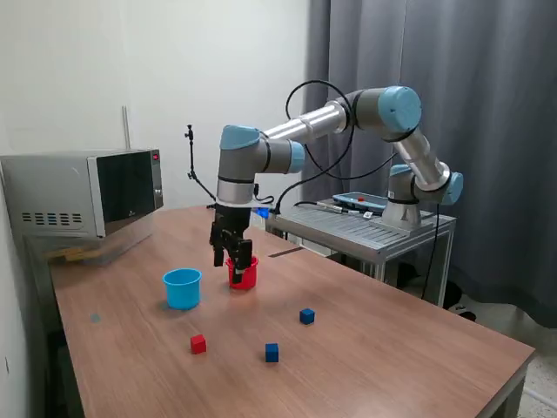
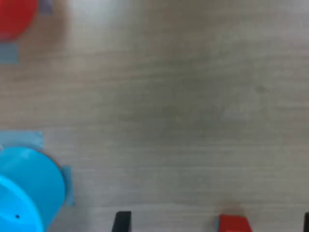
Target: Place red objects in the red bin, and blue objects in the blue bin.
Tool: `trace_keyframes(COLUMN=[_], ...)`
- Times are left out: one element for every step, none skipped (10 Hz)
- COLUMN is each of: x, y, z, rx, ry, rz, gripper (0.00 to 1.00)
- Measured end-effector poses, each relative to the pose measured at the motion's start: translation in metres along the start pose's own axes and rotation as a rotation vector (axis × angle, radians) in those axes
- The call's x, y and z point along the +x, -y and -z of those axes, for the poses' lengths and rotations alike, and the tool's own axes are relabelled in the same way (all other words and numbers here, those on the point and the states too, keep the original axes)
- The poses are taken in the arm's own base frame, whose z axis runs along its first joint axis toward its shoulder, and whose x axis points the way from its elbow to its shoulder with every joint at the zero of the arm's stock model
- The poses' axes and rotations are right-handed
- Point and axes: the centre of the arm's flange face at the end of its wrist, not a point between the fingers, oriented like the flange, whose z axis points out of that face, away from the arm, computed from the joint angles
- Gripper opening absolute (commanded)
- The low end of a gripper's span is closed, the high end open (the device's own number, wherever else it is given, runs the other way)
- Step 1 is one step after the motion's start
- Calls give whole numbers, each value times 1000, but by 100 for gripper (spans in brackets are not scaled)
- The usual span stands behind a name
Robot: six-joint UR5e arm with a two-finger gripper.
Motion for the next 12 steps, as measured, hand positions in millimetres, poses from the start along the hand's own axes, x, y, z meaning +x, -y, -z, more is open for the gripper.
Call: trace_keyframes(x=[1,3,6,10,15,21,27,33,40,47,52,54], y=[-7,-14,-20,-24,-28,-31,-34,-35,-35,-34,-35,-36], z=[-7,-16,-23,-27,-29,-30,-29,-28,-28,-31,-36,-42], rx=[-9,-15,-20,-31,-44,-55,-66,-75,-78,-75,-71,-69], ry=[-6,-15,-33,-52,-73,-101,-130,-150,-162,-168,-172,-173], rz=[-1,-1,-1,1,1,0,0,2,0,-11,-22,-34], gripper=[100,100,100,100,100,100,100,100,100,100,100,100])
